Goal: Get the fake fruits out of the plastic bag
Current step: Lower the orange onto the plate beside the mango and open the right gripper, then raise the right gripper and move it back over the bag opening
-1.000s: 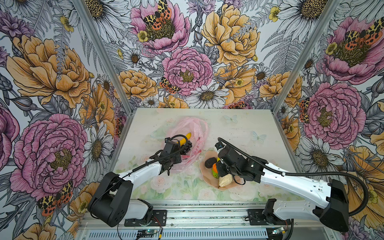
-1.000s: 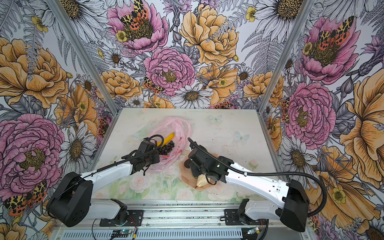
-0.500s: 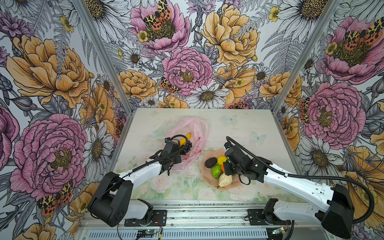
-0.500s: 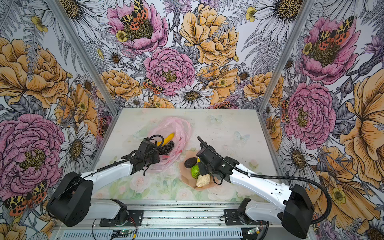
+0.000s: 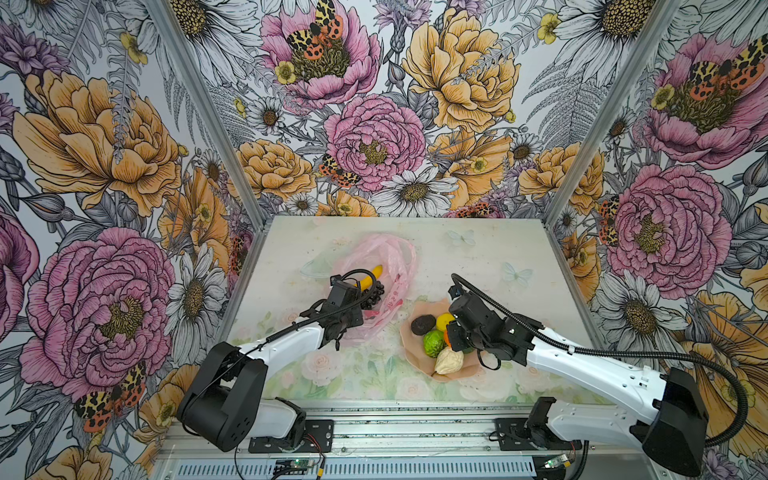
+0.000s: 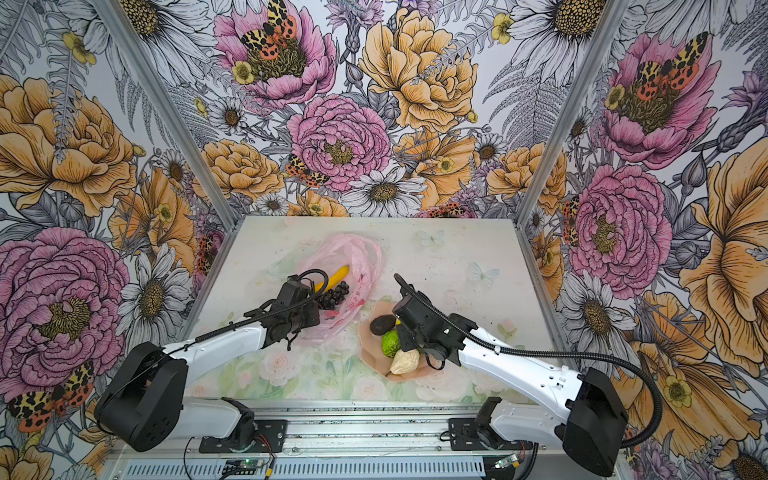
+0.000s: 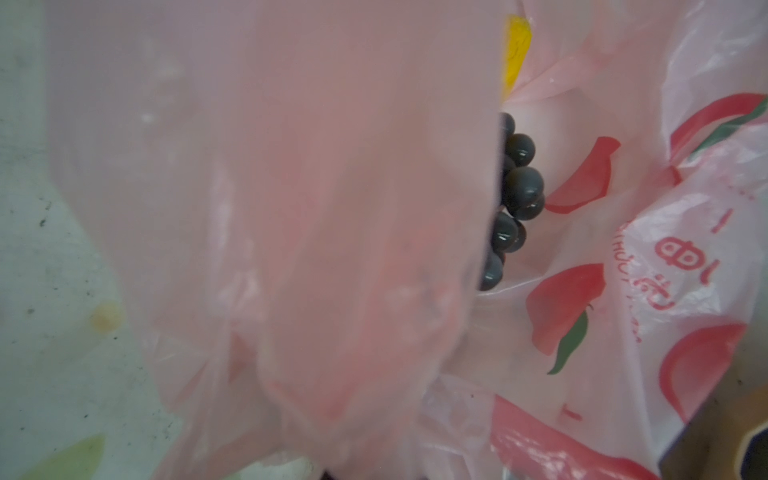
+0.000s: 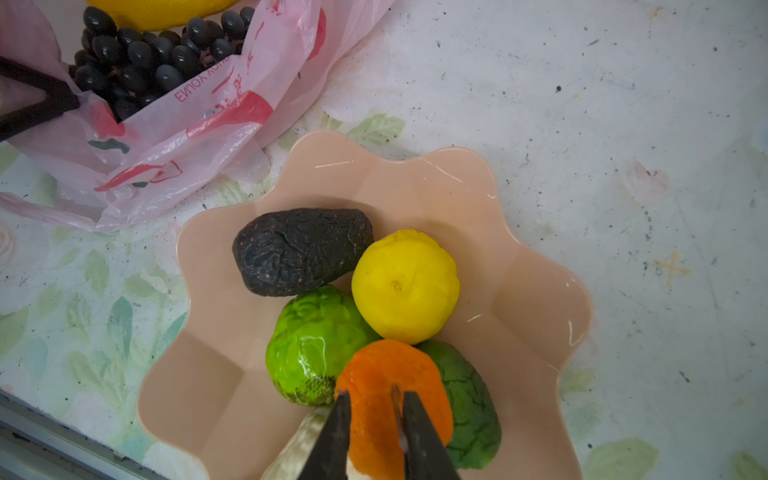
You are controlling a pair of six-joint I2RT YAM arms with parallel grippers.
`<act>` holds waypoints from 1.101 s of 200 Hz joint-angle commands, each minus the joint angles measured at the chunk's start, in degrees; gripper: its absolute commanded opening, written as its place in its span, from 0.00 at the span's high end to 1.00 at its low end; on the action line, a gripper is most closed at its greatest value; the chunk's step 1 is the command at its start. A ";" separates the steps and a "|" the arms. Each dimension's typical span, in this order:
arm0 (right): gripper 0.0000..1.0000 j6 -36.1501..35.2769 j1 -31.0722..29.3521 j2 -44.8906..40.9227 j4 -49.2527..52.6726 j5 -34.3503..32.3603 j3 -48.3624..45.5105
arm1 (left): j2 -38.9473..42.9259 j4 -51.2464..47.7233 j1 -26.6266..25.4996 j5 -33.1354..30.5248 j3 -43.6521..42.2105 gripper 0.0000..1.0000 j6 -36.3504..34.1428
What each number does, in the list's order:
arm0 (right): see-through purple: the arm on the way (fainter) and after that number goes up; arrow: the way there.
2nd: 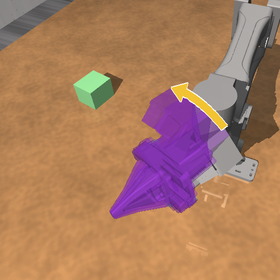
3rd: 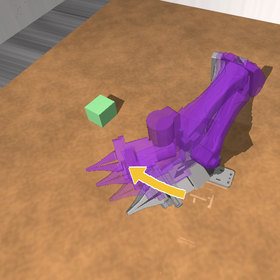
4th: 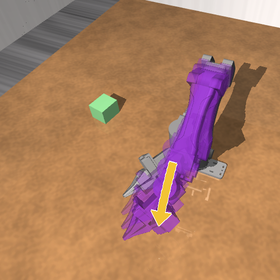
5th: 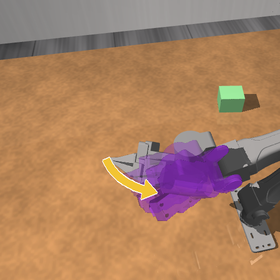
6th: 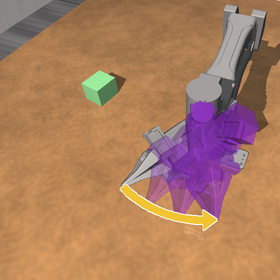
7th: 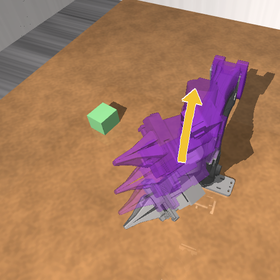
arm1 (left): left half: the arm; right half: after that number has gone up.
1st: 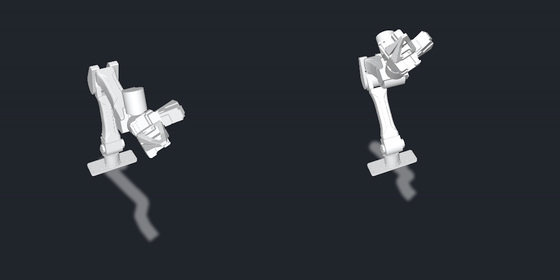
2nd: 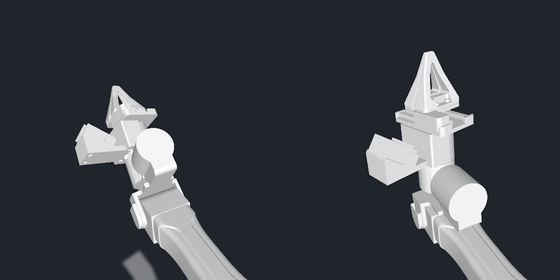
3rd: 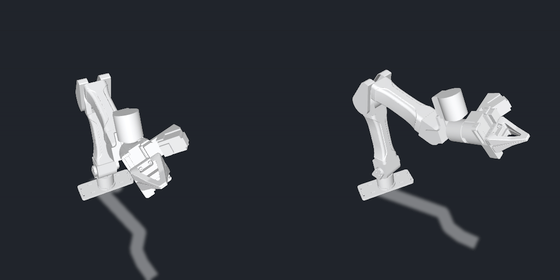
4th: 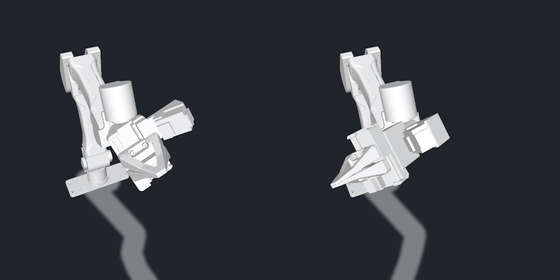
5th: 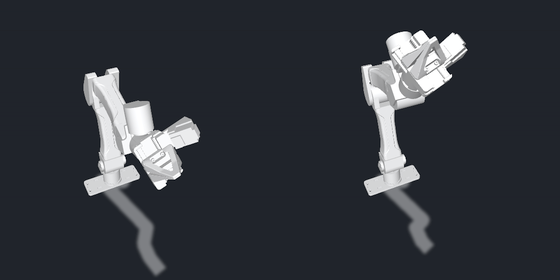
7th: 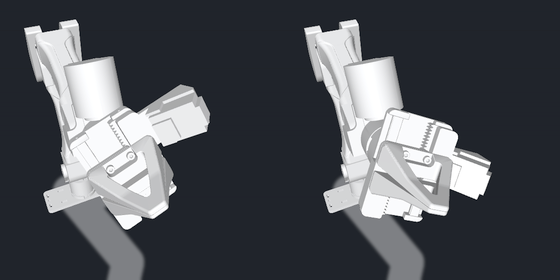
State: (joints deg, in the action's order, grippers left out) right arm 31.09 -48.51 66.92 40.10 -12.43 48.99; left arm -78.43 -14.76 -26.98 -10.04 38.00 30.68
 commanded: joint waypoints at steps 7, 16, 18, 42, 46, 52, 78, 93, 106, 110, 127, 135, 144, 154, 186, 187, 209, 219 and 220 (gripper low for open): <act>0.67 -0.49 0.08 0.15 0.14 -1.42 1.27 | 0.43 0.63 0.17 0.38 1.11 1.00 0.61; 0.64 -0.67 0.09 0.22 0.16 -1.63 1.51 | 0.56 0.70 0.31 0.35 1.03 1.00 0.60; 0.63 -0.81 0.09 0.23 0.16 -1.59 1.49 | 0.63 0.79 0.30 0.35 1.03 1.00 0.63; 0.60 -1.21 0.08 0.49 0.16 -2.33 1.91 | 0.91 0.88 0.57 0.38 0.81 1.00 0.67; 0.60 -1.36 0.08 0.56 0.16 -2.46 2.05 | 0.91 0.88 0.54 0.38 0.74 1.00 0.74; 0.59 -1.45 0.08 0.58 0.16 -2.69 2.07 | 0.89 0.86 0.68 0.38 0.75 1.00 0.78; 0.52 -1.70 0.08 0.54 0.24 -3.60 2.86 | 1.36 1.01 0.95 0.43 0.28 1.00 1.17; 0.44 -2.02 0.08 0.24 0.41 -4.52 3.95 | 2.11 1.57 1.61 0.99 -0.58 1.00 1.70; 0.32 -2.45 0.08 0.04 0.52 -5.46 5.60 | 3.07 2.13 2.18 1.43 -1.46 1.00 2.19; 0.31 -2.69 0.08 0.10 0.53 -5.69 6.33 | 3.39 2.33 2.34 1.47 -1.77 1.00 2.36; 0.28 -3.70 0.17 1.32 0.34 -6.93 10.23 | 4.53 2.74 2.81 1.53 -2.87 1.00 2.88; 0.28 -3.83 0.17 2.59 0.25 -7.06 12.69 | 5.06 2.89 2.99 1.51 -3.39 1.00 3.11; 0.29 -3.49 0.17 4.54 -0.11 -7.04 15.47 | 5.67 2.98 3.22 1.52 -3.92 1.00 3.36; 0.29 -2.18 0.16 7.09 -1.24 -6.27 18.33 | 6.21 3.13 3.39 1.68 -4.54 1.00 3.73; 0.31 7.74 -0.15 16.50 -7.86 -1.92 24.22 | 7.55 3.83 3.87 2.81 -6.30 1.00 4.75; 0.31 7.97 -0.21 16.80 -8.03 -1.86 24.44 | 7.61 3.89 3.87 2.78 -6.37 1.00 4.79; 0.30 12.82 -0.73 23.78 -9.79 -1.09 28.68 | 7.79 4.74 3.96 3.61 -7.12 1.00 5.27; 0.29 14.86 -0.71 26.51 -11.89 -0.36 29.78 | 7.67 5.07 3.87 3.70 -7.29 1.00 5.39; 0.29 15.05 -0.71 26.77 -12.15 -0.25 29.95 | 7.63 5.08 3.91 3.75 -7.31 1.00 5.42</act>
State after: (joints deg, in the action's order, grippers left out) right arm 38.39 -48.73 88.31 32.91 -14.90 75.75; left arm -71.57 -12.21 -23.59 -8.05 31.68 34.72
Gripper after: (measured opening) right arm 0.702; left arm 0.050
